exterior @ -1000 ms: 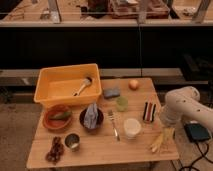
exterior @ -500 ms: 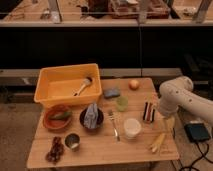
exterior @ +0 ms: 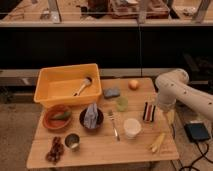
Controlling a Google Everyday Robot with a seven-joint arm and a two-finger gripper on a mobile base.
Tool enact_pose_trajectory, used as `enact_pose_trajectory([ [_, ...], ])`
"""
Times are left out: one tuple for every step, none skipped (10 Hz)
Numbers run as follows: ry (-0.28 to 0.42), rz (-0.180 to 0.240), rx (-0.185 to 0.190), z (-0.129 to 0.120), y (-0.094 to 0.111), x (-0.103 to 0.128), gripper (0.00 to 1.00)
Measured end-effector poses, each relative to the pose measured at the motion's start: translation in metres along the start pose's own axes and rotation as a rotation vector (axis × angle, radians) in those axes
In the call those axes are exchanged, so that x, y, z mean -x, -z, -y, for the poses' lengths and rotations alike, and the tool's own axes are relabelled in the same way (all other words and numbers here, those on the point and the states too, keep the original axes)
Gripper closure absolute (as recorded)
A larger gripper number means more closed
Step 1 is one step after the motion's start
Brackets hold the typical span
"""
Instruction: Place eraser in plastic cup
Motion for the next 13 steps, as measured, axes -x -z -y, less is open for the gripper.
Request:
enact_pose_trajectory([
  [0.0,0.0,0.001,0.0,0.0,0.0,0.2],
  [0.001,0.0,0.0,0.001,0.0,0.0,0.2],
  [0.002,0.001,0.0,0.001,0.0,0.0,0.2],
  [0.027,0.018,-0.01,0.002,0.0,-0.001,0.2],
  [0.082,0.043,-0.024,0.005,0.0,-0.004,0.2],
  [0.155,0.067,-0.039,0.008,0.0,-0.006,0.2],
  [0.2,0.084,-0.054,0.013,0.0,-0.005,0.2],
  [0.218,0.098,-0.061,0.016,0.0,-0.005,0.2],
  [0.239,0.109,-0.072,0.021,0.001,-0.004,0.2],
  [0.244,0.112,-0.074,0.023,0.002,-0.003,0.2],
  [0.244,0.112,-0.073,0.023,0.001,-0.003,0.2],
  [0.243,0.111,-0.074,0.022,0.002,-0.003,0.2],
  [0.244,0.112,-0.074,0.022,0.002,-0.003,0.2],
])
